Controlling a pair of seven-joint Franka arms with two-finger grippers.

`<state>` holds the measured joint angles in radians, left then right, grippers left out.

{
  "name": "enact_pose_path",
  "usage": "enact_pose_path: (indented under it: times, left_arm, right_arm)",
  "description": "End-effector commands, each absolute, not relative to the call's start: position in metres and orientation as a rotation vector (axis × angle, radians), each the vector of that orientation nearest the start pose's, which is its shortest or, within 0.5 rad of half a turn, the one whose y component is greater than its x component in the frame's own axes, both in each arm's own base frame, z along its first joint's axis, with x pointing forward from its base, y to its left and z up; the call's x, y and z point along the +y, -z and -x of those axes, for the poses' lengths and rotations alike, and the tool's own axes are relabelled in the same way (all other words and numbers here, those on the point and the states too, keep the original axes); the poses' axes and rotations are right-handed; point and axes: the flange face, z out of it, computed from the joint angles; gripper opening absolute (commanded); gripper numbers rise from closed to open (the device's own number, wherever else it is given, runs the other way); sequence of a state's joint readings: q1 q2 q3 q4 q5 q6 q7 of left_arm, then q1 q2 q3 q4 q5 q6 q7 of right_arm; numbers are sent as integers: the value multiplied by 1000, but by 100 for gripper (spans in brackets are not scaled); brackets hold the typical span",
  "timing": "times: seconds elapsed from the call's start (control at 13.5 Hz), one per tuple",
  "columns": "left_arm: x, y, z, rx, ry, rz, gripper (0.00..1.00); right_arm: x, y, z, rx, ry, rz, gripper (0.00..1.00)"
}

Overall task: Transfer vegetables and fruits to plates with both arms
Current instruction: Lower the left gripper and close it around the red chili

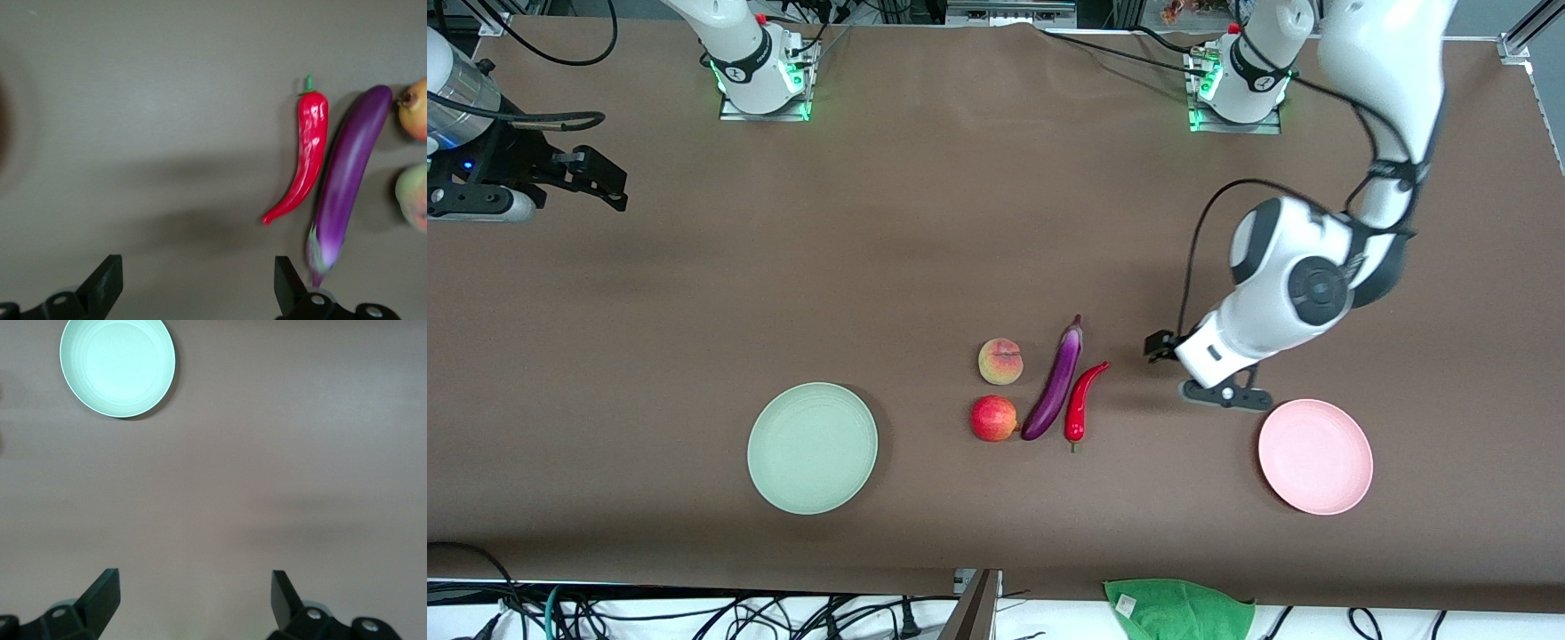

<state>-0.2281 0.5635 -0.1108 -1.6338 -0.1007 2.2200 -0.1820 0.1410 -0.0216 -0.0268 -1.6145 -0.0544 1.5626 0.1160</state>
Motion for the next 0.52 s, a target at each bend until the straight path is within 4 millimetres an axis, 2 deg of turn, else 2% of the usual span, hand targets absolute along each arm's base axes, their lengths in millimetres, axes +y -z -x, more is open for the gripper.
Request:
enact_pose_path:
  times: [0.0,0.07,0.22,0.44]
  left_arm:
    - [-272,-244,-650,-6,34,3314,100]
    - [-285,-233,-648,-35,70,3325,100]
    - [-306,-223,-650,-55,99,3337,100]
    - [-318,-215,-663,-53,140,3346,100]
  right_arm:
    - [60,-624,-545,-12,-12,3195,100]
    - [62,-624,-544,-14,-12,3193,100]
    - [60,-624,-545,-10,-13,3193,100]
    - [62,-624,-544,-17,-13,3193,100]
